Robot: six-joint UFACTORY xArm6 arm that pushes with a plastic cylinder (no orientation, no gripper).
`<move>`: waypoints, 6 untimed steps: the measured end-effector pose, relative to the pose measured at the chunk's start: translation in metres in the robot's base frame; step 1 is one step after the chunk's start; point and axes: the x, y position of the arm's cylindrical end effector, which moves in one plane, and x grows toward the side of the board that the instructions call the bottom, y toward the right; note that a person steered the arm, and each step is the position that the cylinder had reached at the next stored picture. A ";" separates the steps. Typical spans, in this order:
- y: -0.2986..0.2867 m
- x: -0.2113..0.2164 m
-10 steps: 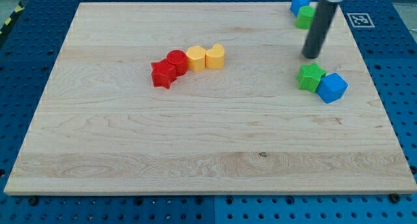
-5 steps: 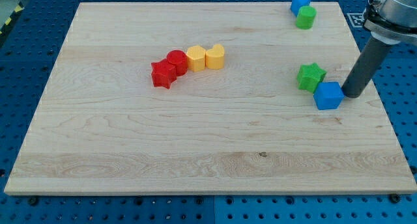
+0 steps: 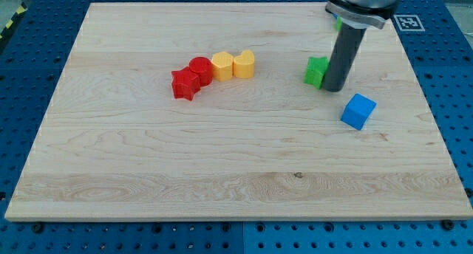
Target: Separate the green star and the blue cube
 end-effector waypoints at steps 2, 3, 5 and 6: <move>-0.001 0.003; 0.013 0.014; 0.061 0.007; 0.062 0.007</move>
